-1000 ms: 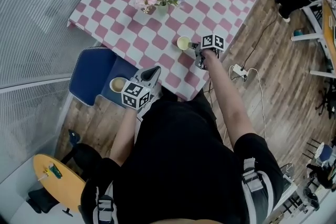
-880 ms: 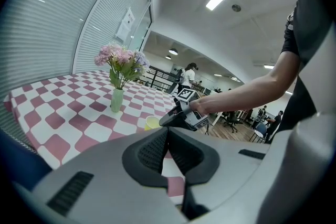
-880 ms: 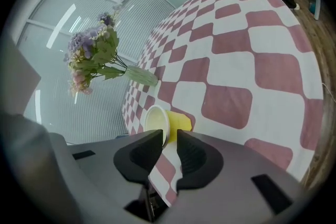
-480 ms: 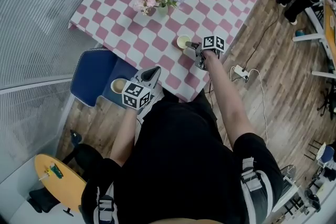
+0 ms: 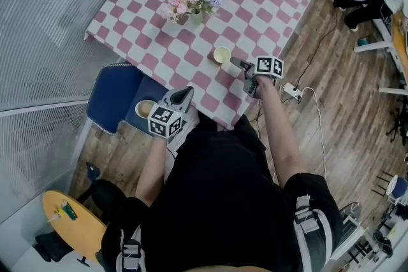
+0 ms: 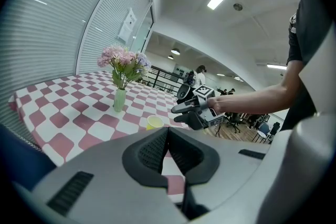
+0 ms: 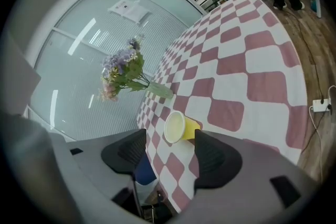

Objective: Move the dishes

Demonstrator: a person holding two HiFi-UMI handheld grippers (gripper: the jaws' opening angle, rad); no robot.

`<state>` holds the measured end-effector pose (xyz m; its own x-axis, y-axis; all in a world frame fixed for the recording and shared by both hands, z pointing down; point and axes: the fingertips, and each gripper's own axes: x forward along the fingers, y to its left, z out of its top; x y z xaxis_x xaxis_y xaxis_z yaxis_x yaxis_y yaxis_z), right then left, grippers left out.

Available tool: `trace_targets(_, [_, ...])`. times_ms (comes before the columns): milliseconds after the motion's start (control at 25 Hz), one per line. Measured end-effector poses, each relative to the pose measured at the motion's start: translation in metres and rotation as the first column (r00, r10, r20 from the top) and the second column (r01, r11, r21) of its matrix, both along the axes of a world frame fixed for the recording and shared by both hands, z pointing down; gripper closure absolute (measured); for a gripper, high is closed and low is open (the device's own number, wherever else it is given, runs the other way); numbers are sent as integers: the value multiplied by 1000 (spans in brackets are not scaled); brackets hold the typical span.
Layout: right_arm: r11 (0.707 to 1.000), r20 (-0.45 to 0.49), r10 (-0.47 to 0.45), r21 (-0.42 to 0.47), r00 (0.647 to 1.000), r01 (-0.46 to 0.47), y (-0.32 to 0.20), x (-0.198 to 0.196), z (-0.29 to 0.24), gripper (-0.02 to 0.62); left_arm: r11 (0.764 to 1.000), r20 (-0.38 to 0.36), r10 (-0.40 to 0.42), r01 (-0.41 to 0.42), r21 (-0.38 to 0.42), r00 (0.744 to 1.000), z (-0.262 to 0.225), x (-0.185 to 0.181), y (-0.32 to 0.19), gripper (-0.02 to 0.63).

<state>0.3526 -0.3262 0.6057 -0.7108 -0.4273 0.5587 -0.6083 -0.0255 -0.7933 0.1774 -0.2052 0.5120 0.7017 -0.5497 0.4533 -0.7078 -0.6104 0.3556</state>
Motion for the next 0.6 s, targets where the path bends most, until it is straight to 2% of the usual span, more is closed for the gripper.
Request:
trace_targets(80, [999, -25, -14, 45, 1000, 15, 5, 10, -10, 298, 1000, 2, -20, 20, 5, 1000, -1, 1, 3, 584])
trace_targets(120, [997, -43, -6, 78, 999, 9, 6, 18, -15, 325, 999, 1, -35, 35, 4, 999, -1, 2, 4, 584])
trace_targets(240, [985, -72, 41, 168, 997, -28, 12, 43, -28, 566, 996, -17, -90, 90, -16, 996, 1, 6, 11, 584])
trace_targets(360, [968, -91, -15, 247, 996, 37, 20, 53, -35, 580, 990, -29, -141, 140, -27, 990, 1, 17, 16, 584])
trace_targets(440, [942, -121, -62, 320, 991, 98, 25, 57, -39, 580, 984, -37, -176, 175, -30, 984, 0, 26, 18, 584])
trace_targets(520, [907, -128, -109, 393, 986, 152, 32, 56, -44, 580, 975, -47, -221, 219, -37, 974, -2, 31, 21, 584])
trace_targets(600, [855, -151, -199, 456, 968, 247, 45, 49, -47, 580, 964, -45, -263, 262, -37, 964, -6, 37, 27, 584])
